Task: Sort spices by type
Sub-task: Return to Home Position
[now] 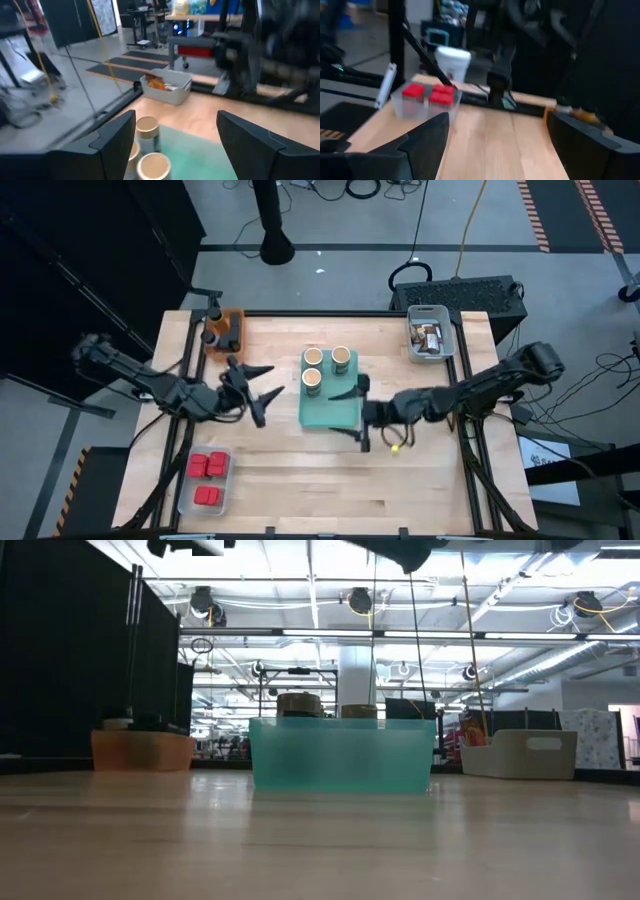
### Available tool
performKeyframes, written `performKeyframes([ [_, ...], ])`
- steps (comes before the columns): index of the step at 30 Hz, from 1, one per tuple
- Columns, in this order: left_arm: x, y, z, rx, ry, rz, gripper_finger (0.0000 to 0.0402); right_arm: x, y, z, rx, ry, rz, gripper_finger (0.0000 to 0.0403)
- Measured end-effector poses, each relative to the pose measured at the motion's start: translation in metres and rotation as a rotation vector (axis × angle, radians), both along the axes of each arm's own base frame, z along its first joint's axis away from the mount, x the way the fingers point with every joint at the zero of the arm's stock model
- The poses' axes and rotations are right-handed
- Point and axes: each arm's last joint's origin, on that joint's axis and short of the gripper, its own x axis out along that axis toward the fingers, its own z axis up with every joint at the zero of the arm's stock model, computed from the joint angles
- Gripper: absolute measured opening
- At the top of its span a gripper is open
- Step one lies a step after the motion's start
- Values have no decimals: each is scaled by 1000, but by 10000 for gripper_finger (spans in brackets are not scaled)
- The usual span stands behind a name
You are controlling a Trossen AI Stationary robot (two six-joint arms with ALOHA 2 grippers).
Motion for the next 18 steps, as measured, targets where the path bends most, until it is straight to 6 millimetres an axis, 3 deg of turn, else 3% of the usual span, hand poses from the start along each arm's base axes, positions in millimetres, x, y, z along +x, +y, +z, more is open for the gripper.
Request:
performKeyframes([
  [9,2,19,-8,99,123,98,279,-27,-47,35,-80,-140,16,318],
  [12,-9,24,-8,110,132,113,279,-45,-58,32,-92,-163,9,318],
  [18,-47,32,-40,128,55,60,279,-89,-70,14,-69,-229,-9,318],
])
